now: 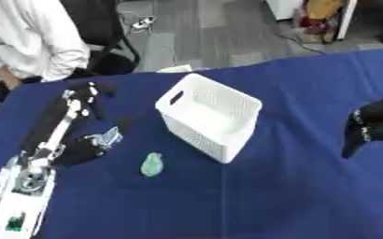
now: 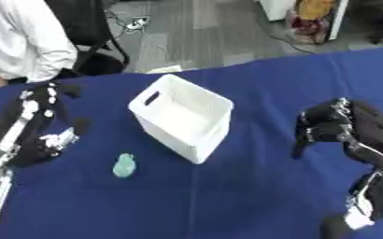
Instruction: Pick up objects on the table and place them in the box.
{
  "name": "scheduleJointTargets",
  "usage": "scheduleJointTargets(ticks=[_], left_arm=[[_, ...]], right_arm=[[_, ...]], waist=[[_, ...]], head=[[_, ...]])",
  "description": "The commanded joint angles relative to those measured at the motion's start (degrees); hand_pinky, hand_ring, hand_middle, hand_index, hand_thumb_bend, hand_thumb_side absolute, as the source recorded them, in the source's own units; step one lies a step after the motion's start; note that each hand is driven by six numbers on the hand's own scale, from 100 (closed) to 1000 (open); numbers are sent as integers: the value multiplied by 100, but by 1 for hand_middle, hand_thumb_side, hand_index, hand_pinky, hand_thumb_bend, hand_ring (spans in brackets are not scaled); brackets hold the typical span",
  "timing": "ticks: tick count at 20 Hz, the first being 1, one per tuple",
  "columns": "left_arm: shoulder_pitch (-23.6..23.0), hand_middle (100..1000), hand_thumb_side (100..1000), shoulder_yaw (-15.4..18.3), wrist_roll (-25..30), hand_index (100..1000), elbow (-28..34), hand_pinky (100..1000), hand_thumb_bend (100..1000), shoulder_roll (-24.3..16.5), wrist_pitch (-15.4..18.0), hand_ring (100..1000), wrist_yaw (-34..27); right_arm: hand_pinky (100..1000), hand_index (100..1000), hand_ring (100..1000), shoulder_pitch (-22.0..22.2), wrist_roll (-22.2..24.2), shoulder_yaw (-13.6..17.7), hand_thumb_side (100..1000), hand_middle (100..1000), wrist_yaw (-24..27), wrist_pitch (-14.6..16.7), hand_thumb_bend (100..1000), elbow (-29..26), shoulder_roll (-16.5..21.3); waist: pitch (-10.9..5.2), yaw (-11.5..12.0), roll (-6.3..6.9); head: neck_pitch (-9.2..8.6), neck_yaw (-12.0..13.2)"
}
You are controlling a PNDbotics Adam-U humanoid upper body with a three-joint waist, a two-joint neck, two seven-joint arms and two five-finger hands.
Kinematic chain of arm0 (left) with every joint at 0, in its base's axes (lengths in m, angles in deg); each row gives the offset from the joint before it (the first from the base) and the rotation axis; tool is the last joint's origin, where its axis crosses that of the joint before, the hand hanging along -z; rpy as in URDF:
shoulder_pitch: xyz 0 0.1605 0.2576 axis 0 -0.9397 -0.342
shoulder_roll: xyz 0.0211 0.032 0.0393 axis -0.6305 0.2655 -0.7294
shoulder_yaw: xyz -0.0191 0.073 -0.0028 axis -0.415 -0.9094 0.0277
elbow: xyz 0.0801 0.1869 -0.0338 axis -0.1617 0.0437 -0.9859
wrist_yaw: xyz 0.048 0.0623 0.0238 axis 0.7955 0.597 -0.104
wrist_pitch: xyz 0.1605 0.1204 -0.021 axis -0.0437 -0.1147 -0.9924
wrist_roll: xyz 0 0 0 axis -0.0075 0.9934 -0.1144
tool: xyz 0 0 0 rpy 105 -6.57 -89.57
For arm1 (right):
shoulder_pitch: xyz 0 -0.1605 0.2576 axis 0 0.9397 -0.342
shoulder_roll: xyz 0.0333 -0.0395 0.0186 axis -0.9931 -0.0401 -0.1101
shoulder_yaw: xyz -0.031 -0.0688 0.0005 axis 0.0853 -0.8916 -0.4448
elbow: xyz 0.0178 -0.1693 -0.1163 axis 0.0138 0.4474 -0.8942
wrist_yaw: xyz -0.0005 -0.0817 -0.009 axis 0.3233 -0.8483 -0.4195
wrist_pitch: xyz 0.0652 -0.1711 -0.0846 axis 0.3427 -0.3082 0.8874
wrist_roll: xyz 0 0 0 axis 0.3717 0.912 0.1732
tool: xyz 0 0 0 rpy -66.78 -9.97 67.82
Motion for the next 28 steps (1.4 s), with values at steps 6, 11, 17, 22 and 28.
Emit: scheduleJointTargets(ticks=[6, 11, 17, 22, 28], left_arm=[[598, 498, 838, -262, 908, 791, -374, 100, 492, -148, -209, 237, 1023], [905, 430, 848, -437, 1302, 754, -662, 100, 574, -135, -256, 174, 1468], [1101, 393, 861, -546, 1875, 727, -965, 100, 645, -82, -310, 149, 1986], [1148, 381, 891, -566, 2485, 714, -1075, 100, 664, -88, -201, 147, 2346], [1161, 361, 892, -551, 2982, 703, -1139, 100, 687, -76, -109, 137, 2562]], right_arm=[[100, 498, 359, -87, 76, 65, 1000, 417, 96, 21, 879, -89, 50], [100, 498, 360, -95, 126, 42, 1000, 418, 139, 31, 876, -89, 61], [100, 499, 361, -91, 189, 27, 1000, 418, 201, 27, 875, -89, 85], [100, 499, 361, -94, 223, 29, 1000, 418, 236, 20, 873, -89, 94], [100, 499, 362, -102, 244, 33, 1000, 419, 256, 17, 872, -89, 97]], waist=[[-37, -25, -56], [-55, -19, -72], [-106, -8, -57], [-121, -10, -48], [-127, -20, -45]], head=[[38, 59], [40, 50], [25, 93], [21, 99], [8, 111]])
